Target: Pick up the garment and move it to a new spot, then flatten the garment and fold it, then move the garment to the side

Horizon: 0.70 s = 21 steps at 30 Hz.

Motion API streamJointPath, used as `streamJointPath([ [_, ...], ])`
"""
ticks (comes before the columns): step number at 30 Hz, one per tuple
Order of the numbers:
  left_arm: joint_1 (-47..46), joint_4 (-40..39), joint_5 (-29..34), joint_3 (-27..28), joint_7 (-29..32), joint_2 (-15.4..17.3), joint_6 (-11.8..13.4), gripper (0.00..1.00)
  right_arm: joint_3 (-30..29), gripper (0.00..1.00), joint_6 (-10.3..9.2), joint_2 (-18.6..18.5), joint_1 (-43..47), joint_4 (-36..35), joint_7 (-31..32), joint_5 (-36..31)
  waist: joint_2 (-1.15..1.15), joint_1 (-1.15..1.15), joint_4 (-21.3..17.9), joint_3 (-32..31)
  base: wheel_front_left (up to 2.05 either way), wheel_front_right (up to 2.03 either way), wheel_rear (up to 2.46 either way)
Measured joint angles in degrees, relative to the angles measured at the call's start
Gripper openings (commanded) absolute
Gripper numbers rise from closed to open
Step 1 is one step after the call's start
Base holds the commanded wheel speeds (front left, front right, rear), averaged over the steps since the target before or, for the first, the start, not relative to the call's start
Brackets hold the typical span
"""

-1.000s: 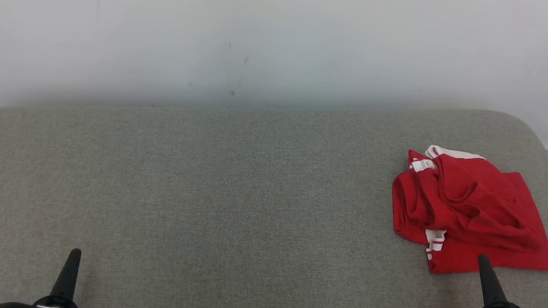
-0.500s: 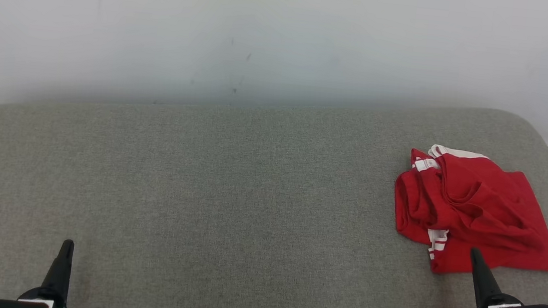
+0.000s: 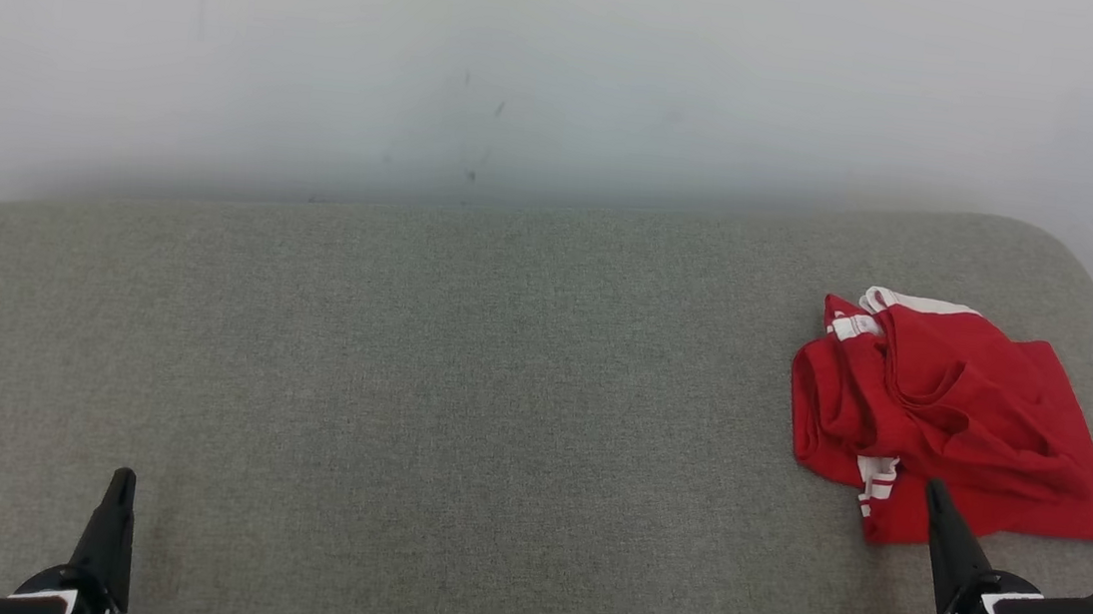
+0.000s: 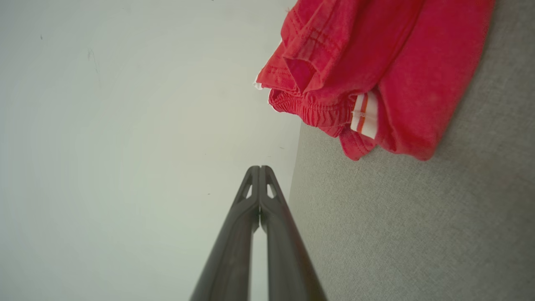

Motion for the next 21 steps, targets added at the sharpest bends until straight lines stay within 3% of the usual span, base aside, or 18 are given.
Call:
streamJointPath([
  [21,-0.07,0.2,-0.05,0.02,0.04,-0.03,-0.4,0.0,-0.03,0.0,0.01,0.07,-0.13,0.16,-0.01,0.16,0.0,0.0,0.0,-0.01,0.0,0.0,0.0],
])
